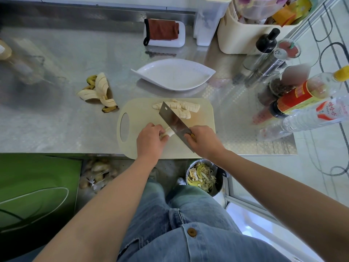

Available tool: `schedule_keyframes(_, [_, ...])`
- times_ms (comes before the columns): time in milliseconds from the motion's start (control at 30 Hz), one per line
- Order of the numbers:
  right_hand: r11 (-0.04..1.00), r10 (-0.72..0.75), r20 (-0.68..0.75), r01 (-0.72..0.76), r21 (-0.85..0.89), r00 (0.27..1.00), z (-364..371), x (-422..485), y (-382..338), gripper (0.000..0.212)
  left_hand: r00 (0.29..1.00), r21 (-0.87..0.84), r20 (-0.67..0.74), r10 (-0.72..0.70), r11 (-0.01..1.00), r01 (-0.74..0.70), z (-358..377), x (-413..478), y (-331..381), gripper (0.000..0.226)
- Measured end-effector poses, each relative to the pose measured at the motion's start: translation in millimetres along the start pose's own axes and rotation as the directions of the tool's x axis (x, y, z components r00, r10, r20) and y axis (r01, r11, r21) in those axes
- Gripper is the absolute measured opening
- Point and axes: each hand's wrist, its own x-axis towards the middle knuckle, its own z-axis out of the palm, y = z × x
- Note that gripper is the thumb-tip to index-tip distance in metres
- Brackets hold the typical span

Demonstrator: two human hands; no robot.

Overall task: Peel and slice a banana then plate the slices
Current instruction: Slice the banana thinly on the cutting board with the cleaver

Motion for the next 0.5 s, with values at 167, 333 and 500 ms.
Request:
schedule_keyframes(167, [0.999,0.038,0.051,-0.037,-0.032,0.998,6.3,-0.6,0.8,0.026,1.000,0.000,0.001,-0.002,1.000,0.002,0.6,0.2,-0.3,0.020])
schedule_keyframes(333, [0.999,0.027,0.034,-0.026,-0.042,0.999,5.8,-0.1,2.0,0.029,1.000,0.000,-0.003,-0.002,1.000,0.002,1.1,-0.1,-0.4,0.020])
schedule_keyframes(500, [1.000,-0.005,-0.033,0.005,0.001,0.999,2.6,0.2,0.0,0.030,1.000,0.005,-0.003,-0.005,1.000,0.005,1.0,-0.1,-0.9,0.019])
